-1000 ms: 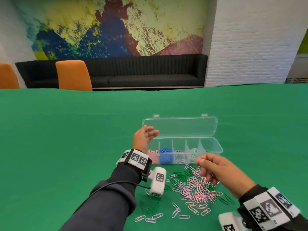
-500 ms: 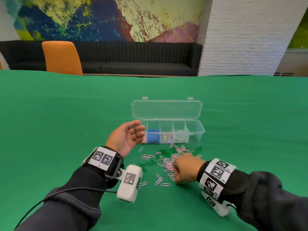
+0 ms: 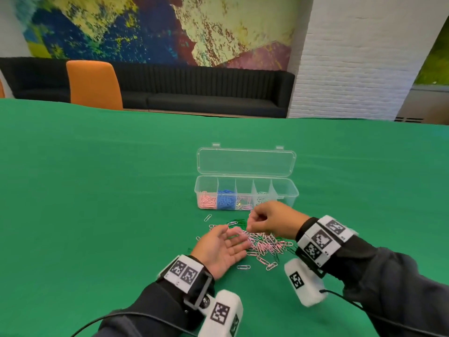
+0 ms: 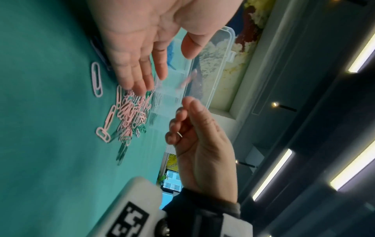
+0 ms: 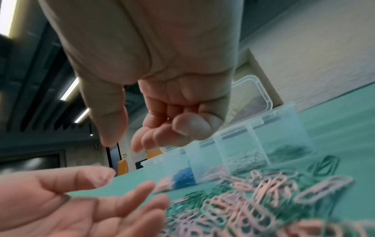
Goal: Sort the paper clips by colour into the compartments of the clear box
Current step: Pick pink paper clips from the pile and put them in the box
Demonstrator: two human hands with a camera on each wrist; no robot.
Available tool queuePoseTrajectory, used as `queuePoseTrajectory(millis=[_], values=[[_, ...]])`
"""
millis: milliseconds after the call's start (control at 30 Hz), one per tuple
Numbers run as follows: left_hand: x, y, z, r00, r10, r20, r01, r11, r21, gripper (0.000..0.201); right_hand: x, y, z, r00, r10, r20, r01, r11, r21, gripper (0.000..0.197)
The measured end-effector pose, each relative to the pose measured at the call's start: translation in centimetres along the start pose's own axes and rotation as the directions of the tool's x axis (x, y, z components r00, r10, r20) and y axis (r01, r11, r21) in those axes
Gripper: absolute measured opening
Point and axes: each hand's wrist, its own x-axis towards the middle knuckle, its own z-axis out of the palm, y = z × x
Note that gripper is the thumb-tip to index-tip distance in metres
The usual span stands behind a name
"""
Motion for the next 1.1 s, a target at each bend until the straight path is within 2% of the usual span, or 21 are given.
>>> queuePoseTrajectory(millis=[67,167,233,300,400,500,600,733,800,867,967,1033,1100], values=[[0.3,0.1,0.2,0.999,-0.013,0.035,0.017,0.993,-0.12,0.037,0.1,0.4,-0.5,1.0,0.007,0.011,-0.005,0.995,-0.1,0.017],[1.0,0.7,-0.1,0.999,0.02,0.026,-0.014,0.974,-0.224,0.038,0.2,1.4,0.2,0.995,0.06,0.083,-0.032,0.952,-0.304,0.018],[1.5,1.5,-0.4,0.998,0.053,0.019,-0.046,0.961,-0.274,0.038,0.3,1.6,1.3,0.988,0.072,0.138,-0.017,0.931,-0.364,0.009],[2.0,2.4,-0.6,0.995,0.092,0.025,-0.079,0.943,-0.324,0.039,0.5,1.6,2.5,0.981,0.075,0.178,0.008,0.905,-0.425,0.012],[2.6,3.2,-0.8,0.989,0.142,0.043,-0.117,0.925,-0.361,0.041,1.0,1.2,3.7,0.981,0.085,0.176,0.016,0.862,-0.506,0.004],[2.9,2.8,-0.9,0.988,0.134,0.078,-0.102,0.94,-0.325,0.041,1.6,1.3,3.8,0.974,0.101,0.203,0.025,0.841,-0.54,0.012],[3.2,2.2,-1.1,0.993,0.082,0.082,-0.062,0.972,-0.226,0.039,2.0,1.4,2.8,0.983,0.091,0.159,-0.006,0.883,-0.469,0.024],[3.0,1.8,-0.8,0.996,0.029,0.082,-0.013,0.982,-0.189,0.036,1.6,0.5,0.3,1.0,-0.012,-0.01,0.011,0.998,-0.068,0.013],[2.8,1.6,-0.7,0.993,-0.017,0.117,0.044,0.972,-0.231,0.037,1.1,0.2,-0.2,1.0,-0.021,-0.006,0.021,0.999,-0.033,0.012],[2.9,1.4,-0.8,0.986,-0.059,0.159,0.107,0.945,-0.31,0.04,0.6,0.3,0.4,0.996,0.051,0.074,-0.032,0.971,-0.238,0.011],[3.1,1.6,-0.9,0.986,-0.056,0.154,0.116,0.902,-0.415,0.042,-0.1,0.7,2.8,0.966,0.206,0.155,-0.094,0.84,-0.535,0.015],[3.1,1.9,-1.1,0.991,-0.026,0.13,0.082,0.891,-0.446,0.041,-0.2,0.8,4.2,0.955,0.266,0.13,-0.144,0.802,-0.58,0.02],[3.1,1.9,-1.2,0.992,-0.013,0.122,0.064,0.901,-0.43,0.042,0.0,0.7,4.8,0.956,0.272,0.112,-0.155,0.79,-0.593,0.019]])
